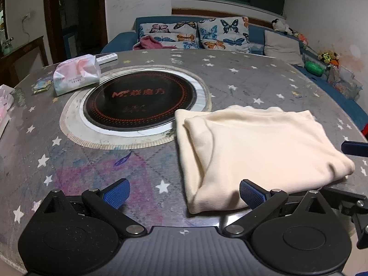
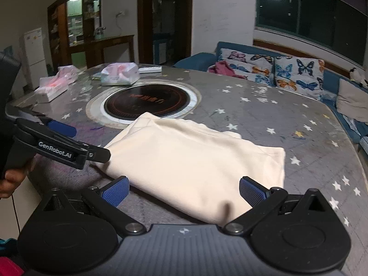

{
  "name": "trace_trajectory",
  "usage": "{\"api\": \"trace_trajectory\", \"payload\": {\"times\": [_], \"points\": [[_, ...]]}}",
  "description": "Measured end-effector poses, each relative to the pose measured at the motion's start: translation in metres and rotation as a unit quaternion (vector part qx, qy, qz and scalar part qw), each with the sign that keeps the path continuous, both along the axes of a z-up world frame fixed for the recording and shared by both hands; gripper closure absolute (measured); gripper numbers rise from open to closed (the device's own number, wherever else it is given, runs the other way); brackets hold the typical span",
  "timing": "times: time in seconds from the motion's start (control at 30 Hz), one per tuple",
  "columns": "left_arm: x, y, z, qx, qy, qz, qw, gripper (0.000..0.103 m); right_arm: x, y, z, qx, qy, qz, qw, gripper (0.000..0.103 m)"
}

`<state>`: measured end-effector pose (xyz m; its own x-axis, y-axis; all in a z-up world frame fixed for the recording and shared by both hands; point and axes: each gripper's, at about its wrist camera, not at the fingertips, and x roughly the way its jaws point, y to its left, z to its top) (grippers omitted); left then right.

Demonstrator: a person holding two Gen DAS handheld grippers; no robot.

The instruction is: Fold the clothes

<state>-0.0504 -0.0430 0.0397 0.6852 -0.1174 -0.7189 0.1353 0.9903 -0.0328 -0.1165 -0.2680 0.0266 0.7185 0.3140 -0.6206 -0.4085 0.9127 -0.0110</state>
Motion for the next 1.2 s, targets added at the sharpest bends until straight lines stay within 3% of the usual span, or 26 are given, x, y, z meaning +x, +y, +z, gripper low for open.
{"api": "trace_trajectory", "payload": {"times": [0.23, 0.5, 0.77, 0.87, 1.0, 1.07, 1.2], "points": [[0.007, 0.007, -0.009, 0.003, 0.014, 0.008, 0.9999, 0.0, 0.014, 0.007, -0.002, -0.001, 0.005, 0.02, 1.0, 0.0], [0.023, 0.006, 0.006, -0.008, -0.009, 0.011, 0.9999, 0.0, 0.041, -0.016, -0.012, 0.022, 0.029, -0.011, 0.999, 0.0], [0.059, -0.007, -0.008, 0.015, 0.003, 0.01, 0.9998, 0.0, 0.085, -0.037, -0.023, 0.046, 0.045, -0.038, 0.997, 0.001], [0.064, -0.005, -0.014, 0.008, 0.014, 0.006, 0.9999, 0.0, 0.1, -0.047, -0.034, 0.052, 0.07, -0.052, 0.995, 0.002], [0.066, -0.002, -0.009, 0.005, 0.009, 0.007, 0.9999, 0.0, 0.105, -0.048, -0.03, 0.057, 0.065, -0.041, 0.995, 0.003], [0.072, -0.002, -0.007, 0.007, 0.006, 0.013, 0.9999, 0.0, 0.107, -0.046, -0.025, 0.061, 0.059, -0.029, 0.996, 0.005], [0.086, -0.001, -0.005, 0.012, 0.004, 0.024, 0.9996, 0.0, 0.124, -0.032, -0.022, 0.069, 0.065, 0.001, 0.995, 0.019]]}}
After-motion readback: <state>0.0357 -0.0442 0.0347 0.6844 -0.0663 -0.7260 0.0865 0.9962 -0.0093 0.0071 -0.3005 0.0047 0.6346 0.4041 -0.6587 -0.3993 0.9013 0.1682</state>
